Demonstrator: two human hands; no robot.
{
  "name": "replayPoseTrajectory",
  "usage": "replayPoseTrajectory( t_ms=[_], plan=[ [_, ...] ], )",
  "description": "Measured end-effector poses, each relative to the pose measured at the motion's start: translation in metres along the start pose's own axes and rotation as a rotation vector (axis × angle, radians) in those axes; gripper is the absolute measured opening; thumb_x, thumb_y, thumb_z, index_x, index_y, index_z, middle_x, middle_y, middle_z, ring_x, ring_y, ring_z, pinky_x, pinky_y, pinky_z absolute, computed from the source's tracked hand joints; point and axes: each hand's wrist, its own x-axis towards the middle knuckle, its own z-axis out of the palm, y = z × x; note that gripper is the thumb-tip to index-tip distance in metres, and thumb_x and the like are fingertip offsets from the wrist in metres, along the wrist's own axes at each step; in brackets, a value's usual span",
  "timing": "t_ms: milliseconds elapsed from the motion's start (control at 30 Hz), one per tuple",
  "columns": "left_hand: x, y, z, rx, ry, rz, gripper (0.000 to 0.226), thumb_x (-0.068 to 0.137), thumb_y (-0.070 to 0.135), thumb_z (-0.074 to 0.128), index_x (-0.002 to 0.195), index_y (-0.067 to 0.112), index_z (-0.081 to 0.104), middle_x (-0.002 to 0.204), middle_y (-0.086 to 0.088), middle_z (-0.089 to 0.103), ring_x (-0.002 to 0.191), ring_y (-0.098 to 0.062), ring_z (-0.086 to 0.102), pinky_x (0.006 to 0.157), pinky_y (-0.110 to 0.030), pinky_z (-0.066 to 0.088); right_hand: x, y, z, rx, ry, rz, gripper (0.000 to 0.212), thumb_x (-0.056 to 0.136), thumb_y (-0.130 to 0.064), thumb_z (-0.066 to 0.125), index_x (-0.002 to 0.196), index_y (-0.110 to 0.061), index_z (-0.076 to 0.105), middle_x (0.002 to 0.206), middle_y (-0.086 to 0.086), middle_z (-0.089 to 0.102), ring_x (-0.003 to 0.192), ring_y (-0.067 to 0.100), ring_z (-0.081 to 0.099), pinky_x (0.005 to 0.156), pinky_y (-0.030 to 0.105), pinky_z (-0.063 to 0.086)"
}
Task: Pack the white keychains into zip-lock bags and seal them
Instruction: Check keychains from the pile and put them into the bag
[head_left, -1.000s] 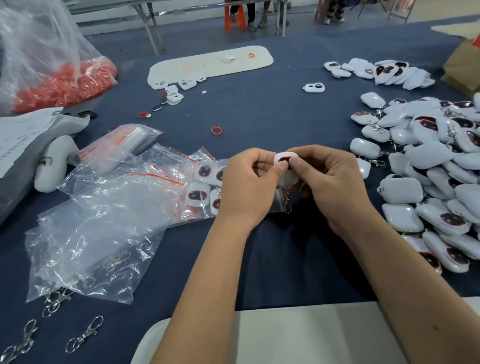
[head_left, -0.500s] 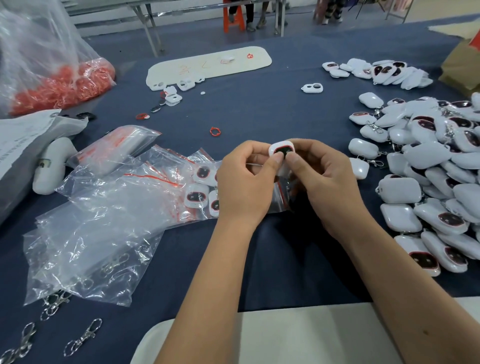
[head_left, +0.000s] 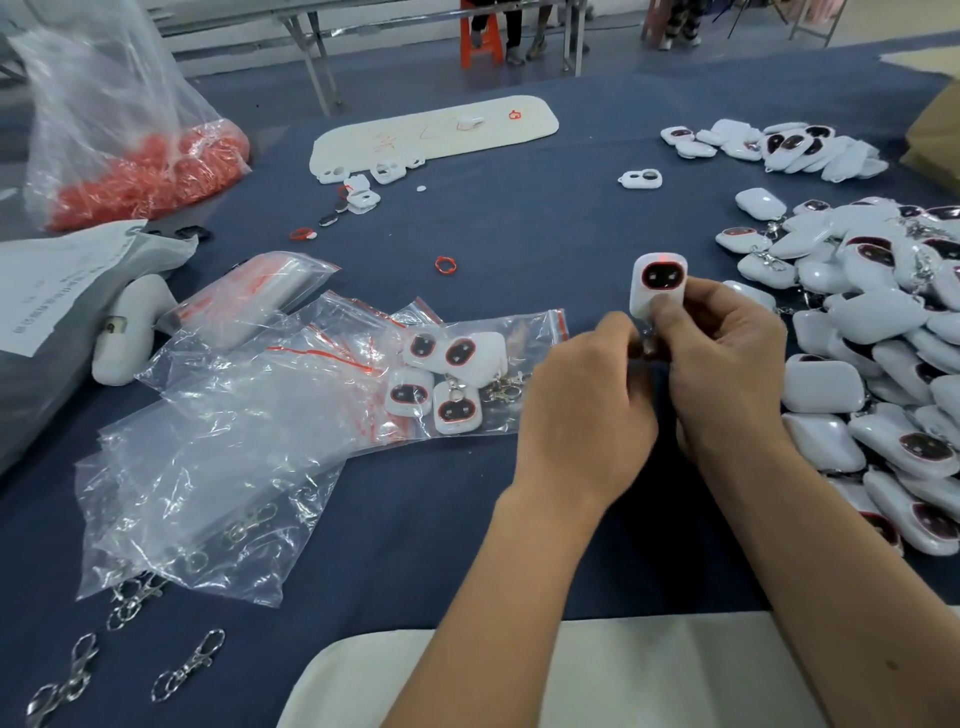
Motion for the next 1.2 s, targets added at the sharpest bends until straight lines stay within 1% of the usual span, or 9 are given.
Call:
replayPoseTrajectory(
  t_ms=[133,300,433,500,633,767,967,1067,1200],
  plan=[
    [-0.001,0.002,-0.006,0.133,0.019,-0.016,0.011,0.087,0.011,0.067,0.094,0.012,0.06,0.086,-0.003,0.067,0.078,-0.028,0.059,0.07,-0.046,0.049,-0.001,0.001,0.002,-0.032,-0.01,0.007,0.01,0.099,-0.019,0.069,0.1,-0.013,0.077,0.067,-0.009,0.068,0.06,0.009,0.058,0.058,0.025,0.05],
    [-0.001,-0.006,-0.011,0.207,0.165,-0.231,0.022,0.092,0.018,0.067,0.095,0.014,0.046,0.095,-0.005,0.06,0.083,-0.024,0.051,0.069,-0.031,0.033,-0.003,0.0,0.005,-0.021,-0.047,0.017,0.01,0.103,-0.031,0.068,0.101,-0.023,0.075,0.07,-0.015,0.067,0.062,0.003,0.056,0.061,0.019,0.05],
    [0.0,-0.008,-0.012,0.216,0.184,-0.313,0.01,0.092,0.012,0.058,0.096,0.01,0.049,0.092,-0.01,0.06,0.078,-0.023,0.045,0.066,-0.027,0.024,-0.005,-0.001,0.007,-0.035,-0.1,-0.006,0.008,0.104,-0.027,0.066,0.108,-0.024,0.072,0.079,-0.011,0.072,0.066,0.006,0.064,0.062,0.019,0.053],
    [0.001,-0.01,-0.013,0.201,0.189,-0.355,0.004,0.09,0.01,0.057,0.091,0.006,0.055,0.085,-0.009,0.062,0.071,-0.02,0.045,0.062,-0.028,0.025,-0.006,-0.002,0.007,-0.043,-0.132,-0.008,0.008,0.104,-0.022,0.065,0.111,-0.02,0.068,0.082,-0.005,0.072,0.062,0.01,0.066,0.058,0.023,0.053],
    [0.004,-0.009,-0.018,0.015,0.254,-0.436,0.006,0.082,0.004,0.061,0.076,0.006,0.061,0.068,-0.002,0.061,0.063,-0.015,0.054,0.062,-0.025,0.042,-0.008,-0.003,0.006,-0.224,-0.225,-0.025,0.017,0.102,-0.013,0.06,0.103,-0.022,0.075,0.073,-0.016,0.069,0.06,0.005,0.06,0.064,0.025,0.048],
    [0.005,-0.006,-0.017,-0.042,0.355,-0.375,0.014,0.081,0.002,0.063,0.069,0.007,0.059,0.061,-0.001,0.06,0.064,-0.022,0.057,0.061,-0.034,0.043,-0.013,-0.007,0.008,-0.426,-0.28,-0.108,0.02,0.095,-0.011,0.062,0.104,-0.019,0.078,0.086,-0.012,0.076,0.079,0.007,0.07,0.076,0.028,0.056],
    [0.004,-0.008,-0.013,0.03,0.339,-0.179,0.018,0.086,0.003,0.066,0.07,0.004,0.058,0.062,-0.005,0.06,0.063,-0.026,0.056,0.061,-0.044,0.045,-0.011,-0.005,0.006,-0.369,-0.32,-0.113,0.003,0.095,-0.015,0.074,0.094,-0.018,0.076,0.084,-0.007,0.078,0.081,0.01,0.074,0.079,0.03,0.06],
    [0.005,-0.006,-0.013,0.02,0.346,-0.092,0.015,0.086,0.0,0.066,0.073,0.003,0.06,0.063,-0.005,0.06,0.061,-0.028,0.056,0.062,-0.046,0.046,-0.009,-0.003,0.004,-0.204,-0.402,-0.044,0.016,0.1,-0.014,0.066,0.096,-0.02,0.08,0.086,-0.004,0.08,0.079,0.012,0.074,0.07,0.025,0.057],
    [0.005,-0.006,-0.012,0.035,0.377,-0.014,0.014,0.085,-0.005,0.066,0.075,0.003,0.061,0.066,-0.003,0.061,0.061,-0.023,0.055,0.061,-0.041,0.047,-0.007,-0.01,0.003,0.101,-0.533,0.185,0.034,0.11,-0.031,0.05,0.102,-0.017,0.081,0.087,0.015,0.074,0.064,0.024,0.053,0.049,0.025,0.04]
  ],
)
